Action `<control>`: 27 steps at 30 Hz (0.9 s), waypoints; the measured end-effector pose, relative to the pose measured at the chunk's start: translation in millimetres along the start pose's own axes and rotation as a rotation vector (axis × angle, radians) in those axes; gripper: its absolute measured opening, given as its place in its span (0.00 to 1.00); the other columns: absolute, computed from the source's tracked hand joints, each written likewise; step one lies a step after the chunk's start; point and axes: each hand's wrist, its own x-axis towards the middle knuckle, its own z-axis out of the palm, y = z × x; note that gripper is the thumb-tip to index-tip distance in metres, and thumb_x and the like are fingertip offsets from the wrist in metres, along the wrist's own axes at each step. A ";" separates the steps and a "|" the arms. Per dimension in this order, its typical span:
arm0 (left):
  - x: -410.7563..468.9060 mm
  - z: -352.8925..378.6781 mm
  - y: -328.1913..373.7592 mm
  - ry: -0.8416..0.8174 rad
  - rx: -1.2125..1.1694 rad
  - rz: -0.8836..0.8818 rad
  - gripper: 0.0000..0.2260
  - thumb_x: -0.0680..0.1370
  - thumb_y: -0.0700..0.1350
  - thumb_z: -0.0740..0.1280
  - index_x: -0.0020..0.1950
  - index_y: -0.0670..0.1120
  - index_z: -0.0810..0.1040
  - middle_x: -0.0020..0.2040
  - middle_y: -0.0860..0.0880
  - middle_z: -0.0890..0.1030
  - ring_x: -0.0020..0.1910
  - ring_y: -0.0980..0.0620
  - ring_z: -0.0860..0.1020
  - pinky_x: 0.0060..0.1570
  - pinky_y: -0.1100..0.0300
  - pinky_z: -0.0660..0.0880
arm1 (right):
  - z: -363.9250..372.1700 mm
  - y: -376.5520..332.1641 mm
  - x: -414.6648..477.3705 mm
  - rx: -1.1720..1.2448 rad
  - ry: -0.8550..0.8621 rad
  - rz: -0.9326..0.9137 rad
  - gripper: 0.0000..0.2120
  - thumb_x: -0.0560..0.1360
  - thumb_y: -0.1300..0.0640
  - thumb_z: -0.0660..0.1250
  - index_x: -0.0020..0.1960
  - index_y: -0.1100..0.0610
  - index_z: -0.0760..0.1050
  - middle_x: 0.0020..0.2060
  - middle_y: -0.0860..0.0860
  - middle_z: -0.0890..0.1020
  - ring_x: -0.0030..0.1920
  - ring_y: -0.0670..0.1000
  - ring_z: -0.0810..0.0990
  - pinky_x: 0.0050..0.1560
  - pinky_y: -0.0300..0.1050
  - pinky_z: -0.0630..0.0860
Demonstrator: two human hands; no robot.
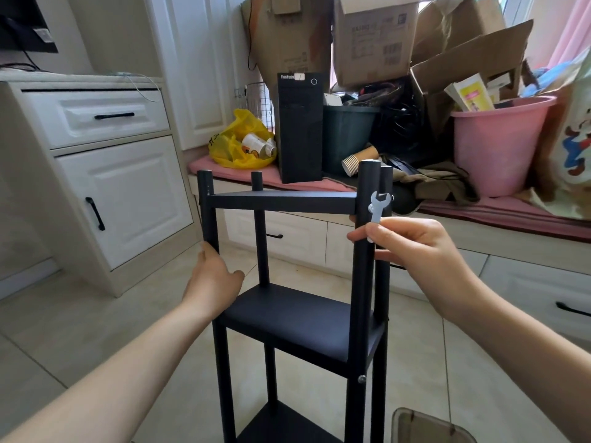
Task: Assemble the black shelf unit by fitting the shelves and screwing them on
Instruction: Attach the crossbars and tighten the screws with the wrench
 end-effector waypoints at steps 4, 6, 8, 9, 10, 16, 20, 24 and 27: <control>-24.8 8.4 21.0 -0.127 0.031 0.136 0.36 0.80 0.45 0.69 0.83 0.49 0.52 0.83 0.47 0.53 0.80 0.44 0.59 0.74 0.54 0.60 | 4.7 -1.8 1.1 -0.008 -0.008 -0.009 0.12 0.80 0.59 0.64 0.46 0.53 0.86 0.43 0.46 0.86 0.51 0.43 0.83 0.50 0.35 0.79; -41.5 14.6 31.8 -0.299 -0.114 0.219 0.33 0.78 0.48 0.72 0.80 0.54 0.61 0.79 0.53 0.63 0.76 0.52 0.65 0.69 0.61 0.62 | 8.1 -1.9 2.2 -0.026 -0.003 -0.023 0.11 0.80 0.59 0.64 0.47 0.52 0.86 0.45 0.49 0.86 0.53 0.46 0.83 0.56 0.42 0.80; -57.6 21.4 43.0 -0.503 -0.341 0.240 0.28 0.77 0.48 0.73 0.75 0.58 0.68 0.74 0.57 0.72 0.71 0.58 0.71 0.69 0.60 0.64 | 12.3 -2.0 4.0 -0.045 -0.010 -0.044 0.11 0.80 0.58 0.65 0.48 0.51 0.86 0.44 0.55 0.85 0.52 0.51 0.83 0.60 0.50 0.78; -64.0 24.9 48.0 -0.567 -0.425 0.248 0.24 0.76 0.48 0.74 0.71 0.59 0.71 0.70 0.58 0.76 0.69 0.60 0.74 0.70 0.59 0.66 | 14.6 -2.3 5.0 -0.049 -0.021 -0.052 0.11 0.80 0.57 0.65 0.48 0.50 0.86 0.44 0.60 0.84 0.52 0.56 0.81 0.60 0.53 0.77; -69.5 28.2 52.1 -0.592 -0.484 0.260 0.20 0.77 0.48 0.74 0.67 0.59 0.75 0.66 0.59 0.79 0.65 0.62 0.77 0.69 0.59 0.69 | 17.0 -3.2 5.8 -0.044 -0.034 -0.056 0.11 0.80 0.56 0.65 0.47 0.49 0.86 0.44 0.63 0.82 0.52 0.58 0.80 0.59 0.54 0.77; -88.1 39.8 68.8 -0.546 -0.772 0.310 0.07 0.82 0.49 0.68 0.55 0.47 0.78 0.45 0.49 0.86 0.46 0.50 0.86 0.51 0.58 0.82 | 33.7 -10.5 7.5 0.013 -0.127 -0.063 0.10 0.80 0.56 0.65 0.49 0.51 0.86 0.46 0.56 0.85 0.51 0.47 0.83 0.52 0.34 0.76; -85.5 38.2 66.9 -0.591 -0.772 0.341 0.06 0.82 0.48 0.67 0.51 0.46 0.75 0.34 0.50 0.78 0.36 0.51 0.79 0.50 0.53 0.83 | 37.4 -13.7 8.2 0.019 -0.115 -0.066 0.11 0.80 0.57 0.65 0.48 0.52 0.86 0.46 0.57 0.85 0.52 0.46 0.83 0.54 0.33 0.76; -83.2 35.5 62.5 -0.665 -0.777 0.380 0.06 0.82 0.49 0.68 0.50 0.47 0.75 0.35 0.51 0.76 0.35 0.52 0.78 0.48 0.56 0.81 | 39.2 -14.9 6.1 -0.002 -0.087 -0.107 0.10 0.80 0.59 0.66 0.47 0.53 0.86 0.45 0.56 0.85 0.50 0.46 0.83 0.51 0.33 0.77; -81.4 34.3 59.2 -0.713 -0.782 0.393 0.07 0.82 0.48 0.68 0.50 0.46 0.74 0.35 0.50 0.75 0.35 0.50 0.77 0.46 0.58 0.78 | 40.6 -13.1 4.5 -0.028 -0.041 -0.136 0.09 0.79 0.59 0.67 0.46 0.54 0.86 0.41 0.52 0.86 0.47 0.47 0.84 0.51 0.38 0.79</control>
